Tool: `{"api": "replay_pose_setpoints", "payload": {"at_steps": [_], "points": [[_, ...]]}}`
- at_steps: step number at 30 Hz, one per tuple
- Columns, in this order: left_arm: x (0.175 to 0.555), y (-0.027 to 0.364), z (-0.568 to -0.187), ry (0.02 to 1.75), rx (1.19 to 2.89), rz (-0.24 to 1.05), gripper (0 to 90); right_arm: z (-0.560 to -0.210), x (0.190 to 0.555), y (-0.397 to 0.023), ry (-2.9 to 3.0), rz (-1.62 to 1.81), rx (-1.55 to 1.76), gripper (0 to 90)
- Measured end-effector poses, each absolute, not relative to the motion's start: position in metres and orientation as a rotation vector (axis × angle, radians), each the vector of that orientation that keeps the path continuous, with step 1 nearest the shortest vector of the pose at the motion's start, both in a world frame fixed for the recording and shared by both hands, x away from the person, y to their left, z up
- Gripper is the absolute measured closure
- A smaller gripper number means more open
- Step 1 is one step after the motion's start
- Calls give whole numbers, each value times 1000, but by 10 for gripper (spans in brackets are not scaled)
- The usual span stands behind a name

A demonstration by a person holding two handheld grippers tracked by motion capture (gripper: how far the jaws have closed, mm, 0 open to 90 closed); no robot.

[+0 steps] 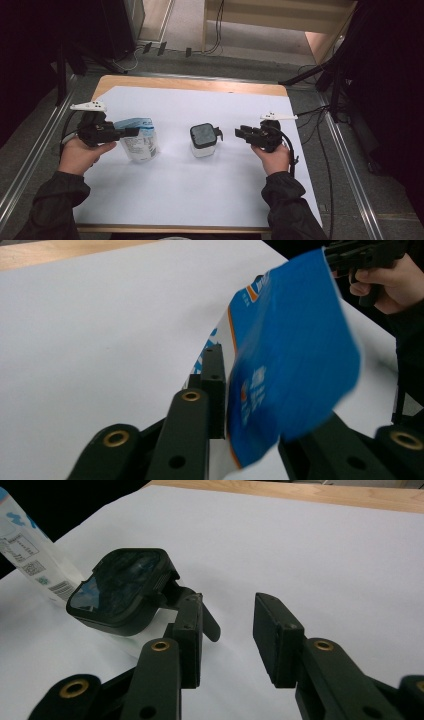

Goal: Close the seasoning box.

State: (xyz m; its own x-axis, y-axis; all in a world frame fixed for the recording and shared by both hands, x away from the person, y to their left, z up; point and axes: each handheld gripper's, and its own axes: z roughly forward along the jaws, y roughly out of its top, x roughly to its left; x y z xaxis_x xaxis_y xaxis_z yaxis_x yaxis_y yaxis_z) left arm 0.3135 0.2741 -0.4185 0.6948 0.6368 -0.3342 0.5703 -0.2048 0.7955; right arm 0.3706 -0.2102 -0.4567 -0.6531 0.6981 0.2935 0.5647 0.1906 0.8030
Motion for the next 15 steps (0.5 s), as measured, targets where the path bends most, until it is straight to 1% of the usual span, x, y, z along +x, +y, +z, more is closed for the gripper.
{"api": "replay_pose_setpoints", "payload": {"at_steps": [2, 6, 11, 15], "points": [[312, 274, -418, 938, 1886, 88, 688, -457, 370, -211, 2314, 1456, 1231, 645], [311, 275, -419, 953, 1900, 99, 587, -459, 370, -215, 2309, 1448, 1238, 629], [307, 277, -421, 950, 1926, 144, 465, -460, 371, -218, 2308, 1431, 1235, 581], [305, 281, -425, 950, 1943, 168, 410, -462, 371, -224, 2302, 1410, 1240, 549]]}}
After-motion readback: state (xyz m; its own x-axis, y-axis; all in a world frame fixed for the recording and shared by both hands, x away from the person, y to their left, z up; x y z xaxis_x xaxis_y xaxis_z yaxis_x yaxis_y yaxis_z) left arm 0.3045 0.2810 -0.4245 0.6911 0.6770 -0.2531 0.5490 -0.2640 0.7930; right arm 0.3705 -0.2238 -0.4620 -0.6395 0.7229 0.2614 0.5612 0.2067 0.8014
